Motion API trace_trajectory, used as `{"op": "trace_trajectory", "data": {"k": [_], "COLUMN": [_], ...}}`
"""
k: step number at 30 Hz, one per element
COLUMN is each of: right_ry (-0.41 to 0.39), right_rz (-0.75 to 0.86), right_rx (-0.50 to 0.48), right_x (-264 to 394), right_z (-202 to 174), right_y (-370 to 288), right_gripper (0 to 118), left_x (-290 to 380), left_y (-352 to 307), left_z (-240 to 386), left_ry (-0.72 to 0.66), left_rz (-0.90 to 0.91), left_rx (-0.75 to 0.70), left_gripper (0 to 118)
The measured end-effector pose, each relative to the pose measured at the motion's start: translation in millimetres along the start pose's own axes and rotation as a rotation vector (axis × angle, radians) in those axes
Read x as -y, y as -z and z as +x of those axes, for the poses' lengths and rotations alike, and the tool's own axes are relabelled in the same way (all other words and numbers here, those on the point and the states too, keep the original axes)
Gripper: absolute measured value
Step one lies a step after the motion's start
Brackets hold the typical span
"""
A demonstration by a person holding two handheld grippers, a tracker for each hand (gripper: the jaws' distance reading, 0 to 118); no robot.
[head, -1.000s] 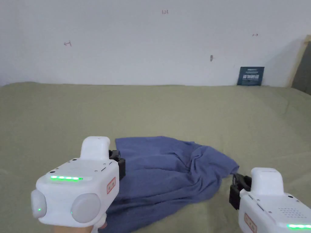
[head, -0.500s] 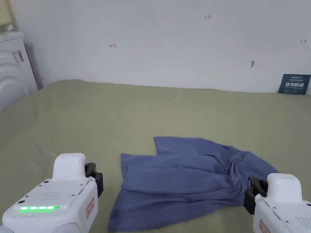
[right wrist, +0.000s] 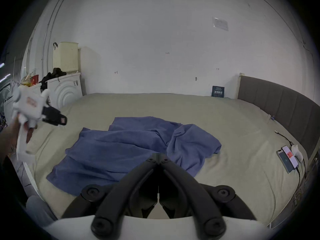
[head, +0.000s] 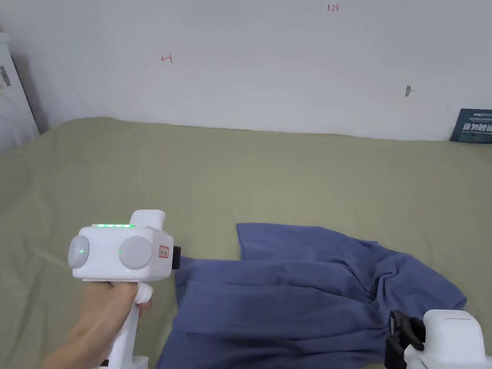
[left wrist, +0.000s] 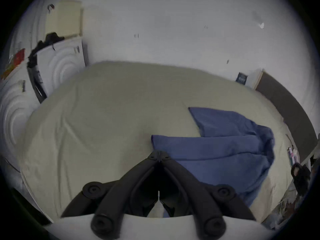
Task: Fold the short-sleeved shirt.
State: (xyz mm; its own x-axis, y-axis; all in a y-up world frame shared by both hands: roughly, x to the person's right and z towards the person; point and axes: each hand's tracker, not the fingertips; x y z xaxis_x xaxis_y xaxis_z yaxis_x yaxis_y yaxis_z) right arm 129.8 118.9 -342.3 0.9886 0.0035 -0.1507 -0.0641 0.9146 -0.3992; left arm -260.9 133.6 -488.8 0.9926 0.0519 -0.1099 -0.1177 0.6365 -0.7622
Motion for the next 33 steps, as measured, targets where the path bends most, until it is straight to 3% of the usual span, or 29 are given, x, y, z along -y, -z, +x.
{"op": "trace_trajectory", "data": {"k": [3, 4, 5, 7, 11, 15, 18, 19, 20, 23, 33], "right_ry": [-0.001, -0.002, -0.001, 0.019, 0.03, 0.032, 0.036, 0.04, 0.042, 0.029, 0.142], "right_rz": [-0.025, -0.032, -0.04, -0.054, -0.073, -0.081, -0.094, -0.106, -0.11, -0.141, -0.269], "right_rx": [0.002, 0.004, 0.005, -0.005, -0.008, 0.002, 0.03, 0.044, 0.055, 0.14, 0.218], "right_x": [4.2, 4.9, 5.2, 5.5, 8.6, 11.3, 11.9, 11.2, 10.3, -1.2, -55.9], "right_z": [4.6, 5.5, 6.7, 9.5, 12.7, 19.0, 26.2, 29.8, 34.4, 52.2, 155.1], "right_y": [16.6, 21.6, 25.5, 29.9, 34.5, 30.9, 30.0, 31.1, 32.8, 42.9, 118.6], "right_gripper": [0, 0, 0, 0, 0, 0, 0, 0, 0, 1, 0], "left_x": [-13.9, -13.9, -16.0, -19.9, -14.3, -4.2, -4.9, -4.2, -6.8, -5.0, -1.3], "left_y": [34.5, 42.0, 47.7, 63.0, 80.0, 69.4, 58.6, 53.7, 55.5, 60.1, 64.8], "left_z": [10.5, 12.8, 14.8, 17.1, 27.9, 20.9, 27.9, 32.3, 33.7, 32.5, 37.4], "left_ry": [0.059, 0.073, 0.055, 0.067, 0.128, 0.089, 0.176, 0.179, 0.188, 0.197, 0.193], "left_rz": [-0.064, -0.067, -0.065, -0.142, -0.169, -0.172, -0.141, -0.147, -0.145, -0.168, -0.173], "left_rx": [-0.03, -0.046, -0.056, -0.051, -0.123, -0.097, -0.024, -0.004, -0.017, -0.014, -0.023], "left_gripper": [0, 10, 36, 118, 115, 114, 77, 35, 4, 4, 4]}}
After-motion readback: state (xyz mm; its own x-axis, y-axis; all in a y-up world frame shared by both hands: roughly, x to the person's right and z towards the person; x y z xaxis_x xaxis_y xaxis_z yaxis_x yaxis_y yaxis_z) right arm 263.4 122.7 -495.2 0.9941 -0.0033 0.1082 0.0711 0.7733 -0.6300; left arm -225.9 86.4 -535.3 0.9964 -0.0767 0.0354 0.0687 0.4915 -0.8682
